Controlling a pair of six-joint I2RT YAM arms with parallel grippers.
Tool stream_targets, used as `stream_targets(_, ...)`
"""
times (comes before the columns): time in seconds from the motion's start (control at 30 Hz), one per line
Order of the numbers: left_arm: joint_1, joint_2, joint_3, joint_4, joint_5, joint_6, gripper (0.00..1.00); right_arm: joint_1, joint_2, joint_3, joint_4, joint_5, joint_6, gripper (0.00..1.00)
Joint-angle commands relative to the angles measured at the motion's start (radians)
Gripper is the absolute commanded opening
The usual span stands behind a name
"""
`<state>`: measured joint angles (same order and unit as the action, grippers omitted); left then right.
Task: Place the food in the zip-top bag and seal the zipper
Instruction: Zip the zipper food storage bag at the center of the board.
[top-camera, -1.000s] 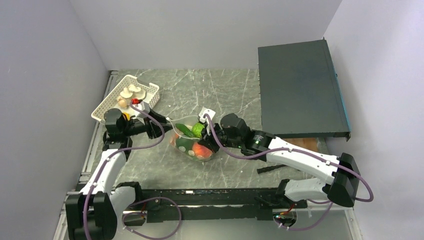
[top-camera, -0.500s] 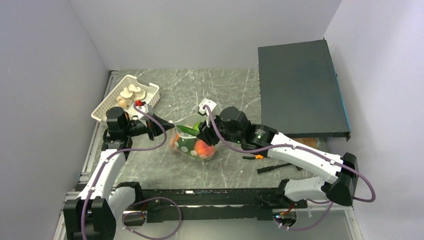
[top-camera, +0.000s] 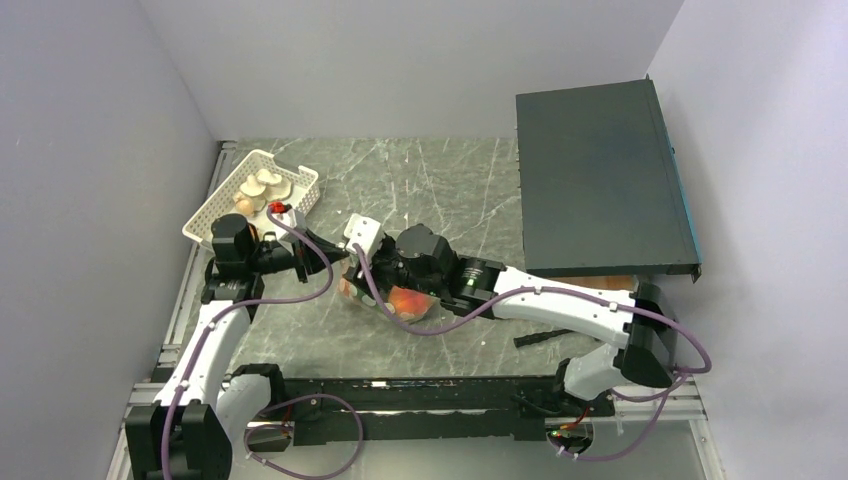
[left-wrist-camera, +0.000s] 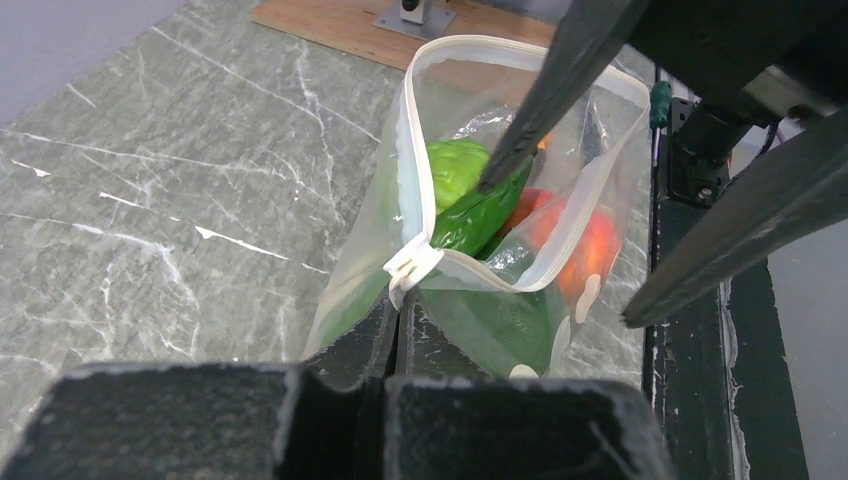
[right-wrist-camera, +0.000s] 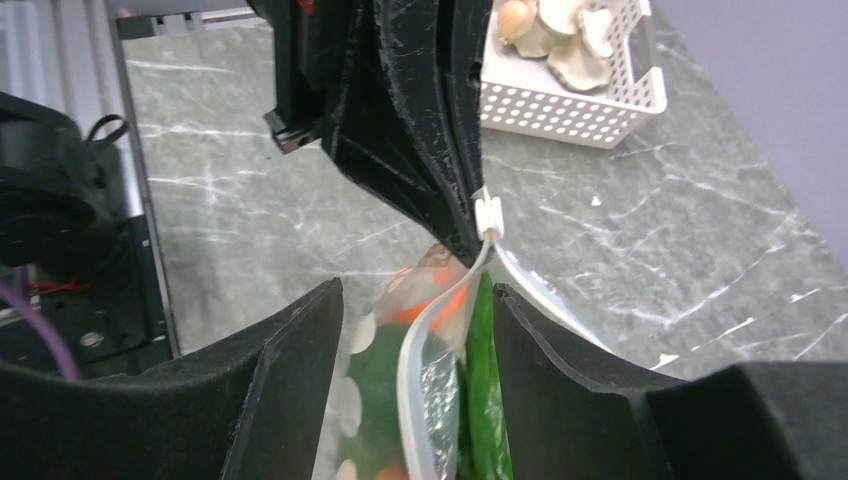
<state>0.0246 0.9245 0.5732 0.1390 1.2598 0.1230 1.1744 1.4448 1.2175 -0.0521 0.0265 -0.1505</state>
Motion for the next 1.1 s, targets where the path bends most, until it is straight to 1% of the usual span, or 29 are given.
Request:
stream_targets(0.0,0.0,-0.028,0.042,0.009,0.041,0.038,0.0,-0.01,0.02,-0.038,0.283,0.042,-0.121,0.59)
stream_targets(0.07,0.001,-0.029,0.042,0.012,0.043,0.036,0.0,-0.027,0.039,-0.024,0.3,0.027,-0.123,0.59)
stream_targets(0.2,0.005,-0.03,0.042,0.024,0.052,0.026,0.0,-0.074,0.069,-0.002,0.302,-0.067,-0.127,0.57)
stream_targets(0.27,0.007,-0.031,0.042,0.026,0.051,0.024,0.0,-0.08,0.09,0.014,0.285,-0.075,-0.141,0.55)
stream_targets(0.37,0.009,-0.031,0.045,0.025,0.046,0.02,0.0,-0.088,0.117,0.048,0.244,-0.075,-0.137,0.42)
stream_targets(0.47,0.012,-0.026,0.045,0.034,0.04,0.008,0.0,-0.091,0.114,0.045,0.262,-0.104,-0.123,0.33)
stream_targets(0.7,0.014,-0.011,0.052,0.033,0.053,0.003,0.0,-0.096,0.158,0.102,0.214,-0.128,-0.097,0.28)
stream_targets(0.9,0.018,-0.018,0.048,0.041,0.055,0.001,0.0,-0.106,0.171,0.117,0.196,-0.131,-0.092,0.14)
stream_targets(0.93,0.019,-0.019,0.045,0.045,0.052,-0.003,0.0,-0.108,0.171,0.12,0.188,-0.133,-0.091,0.14)
stream_targets(0.97,0.019,-0.019,0.044,0.05,0.05,-0.007,0.0,-0.111,0.169,0.119,0.182,-0.14,-0.089,0.16)
stream_targets(1.03,0.021,-0.017,0.045,0.052,0.053,-0.01,0.0,-0.115,0.159,0.111,0.181,-0.145,-0.083,0.24)
stream_targets(1.07,0.022,-0.015,0.046,0.056,0.054,-0.013,0.0,-0.114,0.154,0.107,0.182,-0.145,-0.081,0.25)
